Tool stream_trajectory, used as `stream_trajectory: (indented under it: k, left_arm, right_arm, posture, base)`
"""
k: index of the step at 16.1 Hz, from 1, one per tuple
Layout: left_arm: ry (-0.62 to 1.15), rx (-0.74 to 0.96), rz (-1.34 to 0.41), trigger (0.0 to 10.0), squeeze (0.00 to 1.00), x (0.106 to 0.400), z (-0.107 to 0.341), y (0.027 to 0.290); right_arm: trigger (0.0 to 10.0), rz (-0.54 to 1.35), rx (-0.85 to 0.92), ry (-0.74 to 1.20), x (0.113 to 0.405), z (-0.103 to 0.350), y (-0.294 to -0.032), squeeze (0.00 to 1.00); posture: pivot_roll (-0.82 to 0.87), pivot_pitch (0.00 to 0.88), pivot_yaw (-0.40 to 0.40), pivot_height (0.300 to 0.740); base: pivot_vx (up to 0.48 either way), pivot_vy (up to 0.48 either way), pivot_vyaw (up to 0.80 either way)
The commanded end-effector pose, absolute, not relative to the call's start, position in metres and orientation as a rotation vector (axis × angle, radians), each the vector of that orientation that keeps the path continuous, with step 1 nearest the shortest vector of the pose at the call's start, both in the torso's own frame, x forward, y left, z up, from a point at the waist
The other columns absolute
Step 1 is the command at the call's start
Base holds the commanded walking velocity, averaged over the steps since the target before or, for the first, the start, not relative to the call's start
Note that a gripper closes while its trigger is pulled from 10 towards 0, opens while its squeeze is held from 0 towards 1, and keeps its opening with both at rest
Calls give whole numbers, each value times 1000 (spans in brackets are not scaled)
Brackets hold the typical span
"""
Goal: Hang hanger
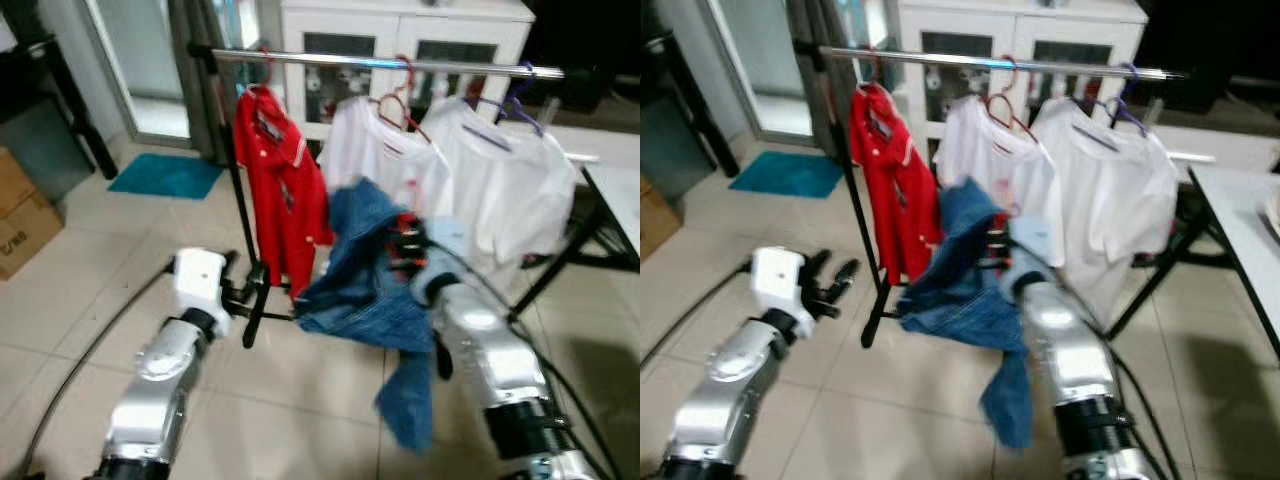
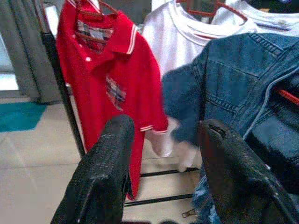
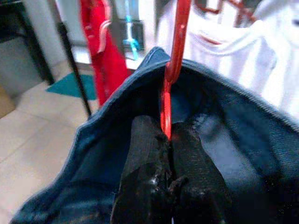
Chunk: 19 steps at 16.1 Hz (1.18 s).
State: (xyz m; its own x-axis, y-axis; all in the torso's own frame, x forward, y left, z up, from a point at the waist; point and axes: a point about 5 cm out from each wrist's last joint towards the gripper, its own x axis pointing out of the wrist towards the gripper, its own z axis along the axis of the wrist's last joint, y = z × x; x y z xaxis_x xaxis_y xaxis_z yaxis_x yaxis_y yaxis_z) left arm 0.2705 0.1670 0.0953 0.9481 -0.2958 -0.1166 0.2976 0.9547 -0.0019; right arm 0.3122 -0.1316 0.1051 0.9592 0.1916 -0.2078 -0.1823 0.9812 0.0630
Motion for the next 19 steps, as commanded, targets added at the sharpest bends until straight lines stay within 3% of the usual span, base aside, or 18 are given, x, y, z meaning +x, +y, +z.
stream_trajectory:
  k: [1,12,14,19]
  left_arm:
    - [95,30,-267,10000,0,272,100,177]
    - [72,36,-282,10000,0,278,104,174]
    - [71,37,-285,10000,0,277,105,173]
    - [72,46,-288,10000,0,276,104,173]
  right_arm:
    - [10000,227,51,158,315,117,-121,0]
    - [10000,210,47,143,315,117,-123,0]
    - [10000,288,74,143,313,120,-116,0]
    - [10000,308,58,129,314,124,-109,0]
  posture:
    - [31,0,15,740]
    - [24,0,29,740]
    - [27,0,28,740]
    - [38,0,19,740]
  base:
    - [398,0,0]
    - [397,0,-145]
    - [396,0,0]
    - [397,0,571]
